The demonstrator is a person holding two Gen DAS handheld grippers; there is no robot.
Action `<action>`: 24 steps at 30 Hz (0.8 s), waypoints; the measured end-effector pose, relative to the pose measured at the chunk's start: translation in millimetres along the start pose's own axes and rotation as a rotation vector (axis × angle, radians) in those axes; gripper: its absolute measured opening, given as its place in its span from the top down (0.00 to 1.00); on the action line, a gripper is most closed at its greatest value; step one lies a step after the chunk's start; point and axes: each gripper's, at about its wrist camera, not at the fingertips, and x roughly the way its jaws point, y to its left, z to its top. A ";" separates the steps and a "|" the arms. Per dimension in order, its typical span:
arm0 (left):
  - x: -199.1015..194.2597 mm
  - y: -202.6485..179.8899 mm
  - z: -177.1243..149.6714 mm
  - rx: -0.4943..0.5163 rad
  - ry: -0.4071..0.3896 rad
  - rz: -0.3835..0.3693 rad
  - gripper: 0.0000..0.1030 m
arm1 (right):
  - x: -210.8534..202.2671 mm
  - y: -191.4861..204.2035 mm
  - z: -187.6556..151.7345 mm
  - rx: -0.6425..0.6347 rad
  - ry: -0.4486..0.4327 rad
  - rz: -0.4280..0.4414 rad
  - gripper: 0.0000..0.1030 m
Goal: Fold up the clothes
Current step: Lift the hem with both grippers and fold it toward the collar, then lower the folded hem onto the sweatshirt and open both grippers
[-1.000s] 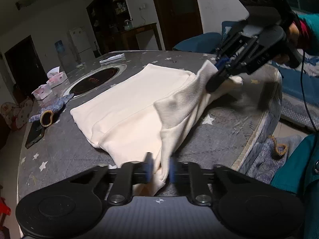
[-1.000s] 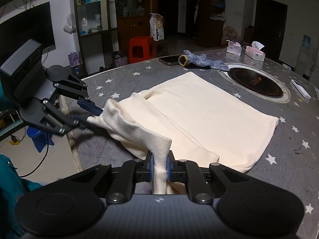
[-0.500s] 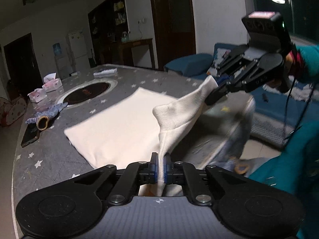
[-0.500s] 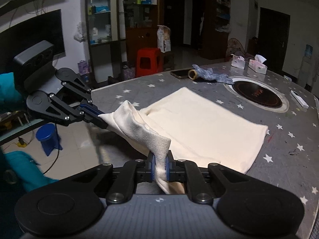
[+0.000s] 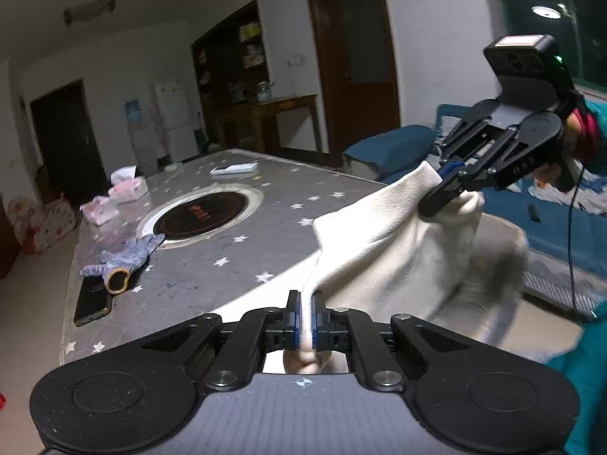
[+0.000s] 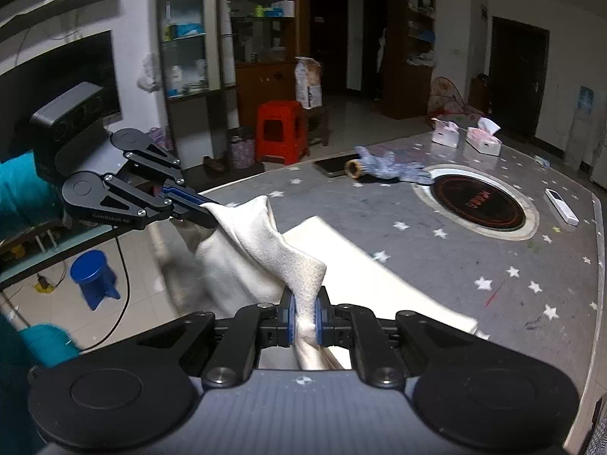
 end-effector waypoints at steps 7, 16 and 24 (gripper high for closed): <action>66.8 46.0 12.8 -0.042 0.090 0.043 0.95 | 59.3 -57.2 25.0 0.022 0.055 -0.038 0.92; 138.5 78.1 5.4 -0.106 0.168 0.112 0.94 | 143.4 -108.8 11.9 0.158 0.099 -0.131 0.89; 170.3 89.7 0.6 -0.132 0.197 0.170 0.86 | 154.8 -128.1 -8.5 0.308 0.085 -0.191 0.78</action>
